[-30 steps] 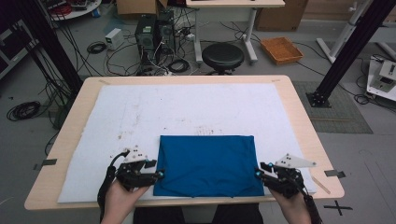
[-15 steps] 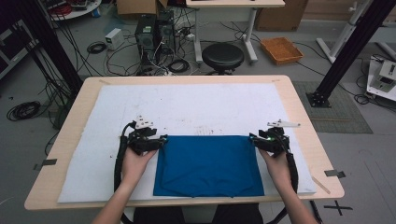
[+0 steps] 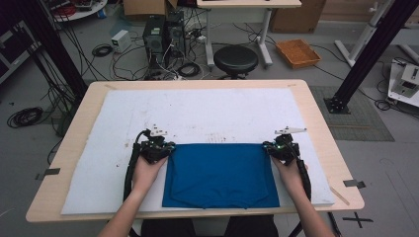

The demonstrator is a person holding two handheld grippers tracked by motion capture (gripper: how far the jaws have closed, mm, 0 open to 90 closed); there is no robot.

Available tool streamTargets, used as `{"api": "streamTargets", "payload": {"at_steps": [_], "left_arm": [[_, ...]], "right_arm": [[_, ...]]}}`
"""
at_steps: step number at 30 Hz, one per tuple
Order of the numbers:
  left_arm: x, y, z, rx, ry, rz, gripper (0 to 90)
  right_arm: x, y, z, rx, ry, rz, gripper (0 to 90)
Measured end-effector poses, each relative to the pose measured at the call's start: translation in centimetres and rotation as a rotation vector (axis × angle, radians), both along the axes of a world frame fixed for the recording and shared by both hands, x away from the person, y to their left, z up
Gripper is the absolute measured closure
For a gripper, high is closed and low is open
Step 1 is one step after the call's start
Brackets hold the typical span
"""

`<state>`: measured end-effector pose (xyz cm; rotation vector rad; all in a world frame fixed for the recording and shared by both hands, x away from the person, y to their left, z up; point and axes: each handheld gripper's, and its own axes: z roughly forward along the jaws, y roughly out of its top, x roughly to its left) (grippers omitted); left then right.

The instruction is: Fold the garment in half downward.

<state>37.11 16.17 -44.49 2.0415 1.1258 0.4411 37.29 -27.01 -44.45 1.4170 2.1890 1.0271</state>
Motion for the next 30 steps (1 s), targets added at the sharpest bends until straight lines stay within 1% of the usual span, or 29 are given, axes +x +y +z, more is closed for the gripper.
{"api": "streamTargets", "payload": {"at_steps": [1, 2, 4, 5, 6, 7, 9, 11, 13, 15, 16, 18, 19, 20, 23, 24, 25, 27, 28, 29, 30], "left_arm": [[0.1, 0.1, 0.0, 0.002, 0.001, 0.001, 85.9], [0.2, 0.1, 0.0, -0.004, -0.002, 0.007, 86.0], [0.5, 0.1, -0.1, -0.006, -0.009, 0.018, 86.1], [0.7, 0.1, -0.1, 0.000, -0.013, 0.019, 86.1], [0.9, 0.1, -0.1, -0.004, -0.016, 0.025, 86.1], [1.1, 0.0, -0.1, 0.000, -0.018, 0.027, 86.1], [1.6, -0.1, 0.0, 0.005, -0.022, 0.036, 86.0], [2.0, -0.1, 0.0, 0.010, -0.026, 0.037, 86.0], [2.4, -0.2, 0.0, 0.013, -0.030, 0.039, 86.0], [2.6, -0.2, 0.0, 0.011, -0.037, 0.039, 85.9], [2.7, -0.2, -0.1, 0.011, -0.044, 0.034, 85.9], [2.8, -0.3, -0.1, 0.013, -0.041, 0.034, 85.9], [2.8, -0.3, -0.2, 0.014, -0.043, 0.033, 85.9], [2.8, -0.3, -0.1, 0.019, -0.046, 0.033, 85.8], [2.7, -0.3, 0.0, 0.012, -0.053, 0.039, 84.9], [2.7, -0.3, 0.1, 0.011, -0.060, 0.049, 81.1], [2.7, -0.1, 0.2, 0.014, -0.062, 0.051, 73.8], [2.5, 0.1, 0.5, -0.022, -0.059, 0.059, 58.9], [2.2, 0.3, 0.8, -0.030, -0.065, 0.058, 54.5], [1.9, 0.4, 1.1, -0.028, -0.073, 0.049, 51.2], [1.5, 0.5, 1.5, -0.026, -0.085, 0.045, 47.0]], "right_arm": [[0.1, -0.1, 0.0, 0.007, -0.008, 0.003, 85.8], [0.4, -0.3, 0.0, 0.010, -0.011, 0.006, 85.9], [0.9, -0.4, 0.0, 0.005, -0.005, 0.006, 86.0], [1.2, -0.4, 0.1, 0.003, -0.013, 0.009, 86.0], [1.6, -0.4, 0.2, -0.003, -0.021, 0.008, 86.0], [1.8, -0.4, 0.4, 0.000, -0.020, 0.007, 85.9], [2.5, -0.4, 0.6, -0.003, -0.038, 0.010, 86.0], [3.1, -0.2, 0.9, -0.010, -0.032, 0.006, 86.0], [3.7, -0.1, 1.0, -0.022, -0.039, 0.006, 86.0], [4.0, 0.0, 0.9, -0.017, -0.046, 0.003, 85.9], [4.1, 0.0, 0.8, -0.021, -0.045, 0.002, 86.0], [4.3, -0.1, 0.5, -0.024, -0.033, 0.000, 85.9], [4.3, -0.1, 0.4, -0.025, -0.035, -0.001, 85.9], [4.2, -0.1, 0.5, -0.028, -0.041, 0.001, 85.8], [4.1, 0.1, 0.7, -0.032, -0.065, 0.005, 84.8], [4.0, 0.1, 0.8, -0.033, -0.068, 0.003, 82.9], [4.0, 0.0, 0.8, -0.034, -0.072, 0.002, 78.3], [3.8, -0.1, 1.0, -0.025, -0.080, -0.012, 70.8], [3.6, -0.3, 1.2, -0.022, -0.086, -0.014, 65.5], [3.4, -0.5, 1.5, -0.015, -0.094, -0.018, 59.9], [3.1, -0.6, 1.8, -0.005, -0.101, -0.023, 56.2]]}}
